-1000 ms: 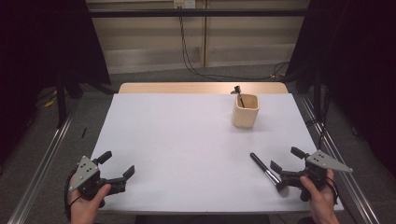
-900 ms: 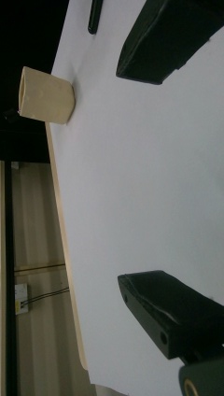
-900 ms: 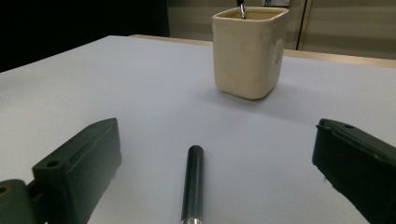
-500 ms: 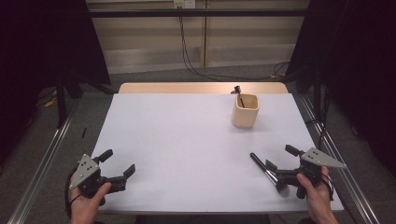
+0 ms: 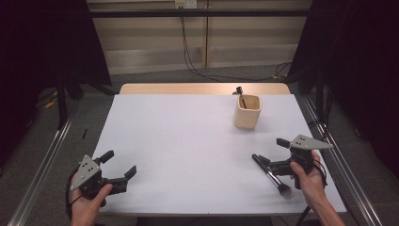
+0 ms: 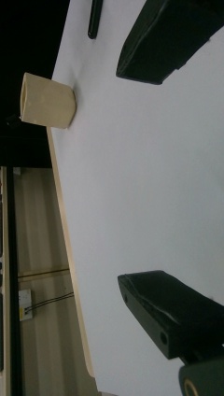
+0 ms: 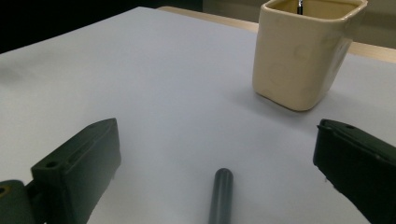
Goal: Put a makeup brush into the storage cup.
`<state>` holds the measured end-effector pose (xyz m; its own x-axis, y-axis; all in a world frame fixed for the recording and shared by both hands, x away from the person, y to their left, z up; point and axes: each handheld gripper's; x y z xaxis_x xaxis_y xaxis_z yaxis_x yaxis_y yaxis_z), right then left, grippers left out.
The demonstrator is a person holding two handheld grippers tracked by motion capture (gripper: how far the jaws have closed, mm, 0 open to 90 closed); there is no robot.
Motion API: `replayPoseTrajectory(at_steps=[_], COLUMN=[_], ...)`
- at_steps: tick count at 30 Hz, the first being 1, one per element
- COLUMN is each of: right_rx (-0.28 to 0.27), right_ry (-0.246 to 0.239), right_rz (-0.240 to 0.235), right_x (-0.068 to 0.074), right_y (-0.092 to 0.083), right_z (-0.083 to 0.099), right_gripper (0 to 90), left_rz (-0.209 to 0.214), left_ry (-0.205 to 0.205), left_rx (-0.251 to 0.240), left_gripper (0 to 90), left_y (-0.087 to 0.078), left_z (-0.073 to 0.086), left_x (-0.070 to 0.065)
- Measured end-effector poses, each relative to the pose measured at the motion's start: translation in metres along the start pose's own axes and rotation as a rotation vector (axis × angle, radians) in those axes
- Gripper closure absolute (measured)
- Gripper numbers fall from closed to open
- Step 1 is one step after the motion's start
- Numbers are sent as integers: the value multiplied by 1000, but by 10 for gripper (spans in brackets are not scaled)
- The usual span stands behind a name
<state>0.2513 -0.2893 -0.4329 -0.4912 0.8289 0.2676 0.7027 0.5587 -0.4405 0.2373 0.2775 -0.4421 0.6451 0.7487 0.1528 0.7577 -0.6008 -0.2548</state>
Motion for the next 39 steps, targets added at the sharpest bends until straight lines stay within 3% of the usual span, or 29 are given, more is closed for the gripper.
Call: replayPoseTrajectory(at_steps=[6, 10, 14, 23, 31, 33, 39], right_rx=[42, 95, 175, 399, 567, 572, 702], right_ry=[-23, -15, -16, -48, -64, -69, -59], right_rz=[27, 11, -8, 0, 22, 46, 32], right_x=[-2, -1, -2, -11, -15, -14, -14], right_y=[10, 12, 13, 19, 21, 20, 24], right_z=[-4, -9, -14, -24, -29, -30, -32], right_gripper=[8, 14, 23, 70, 71, 69, 49], left_rz=[0, -1, -5, -32, -32, -33, -32], left_ry=[2, 5, 1, -20, 4, 7, 25], left_rx=[-10, -11, -11, -5, 9, 10, 19], left_gripper=[28, 28, 28, 28, 29, 29, 29], left_y=[-1, -2, -3, -6, -5, -5, -3], left_z=[0, 0, 1, 3, 3, 3, 2], left_x=[0, 0, 0, 3, 3, 2, 2])
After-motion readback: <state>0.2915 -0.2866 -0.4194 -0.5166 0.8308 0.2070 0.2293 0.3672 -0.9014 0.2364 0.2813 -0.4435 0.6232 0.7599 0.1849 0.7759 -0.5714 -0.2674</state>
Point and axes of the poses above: each handheld gripper's, and its own axes: y roughly forward along the jaws, z roughly out of its underside, x roughly to its left, and after that the axes turned 11 degrees about y, right-handed
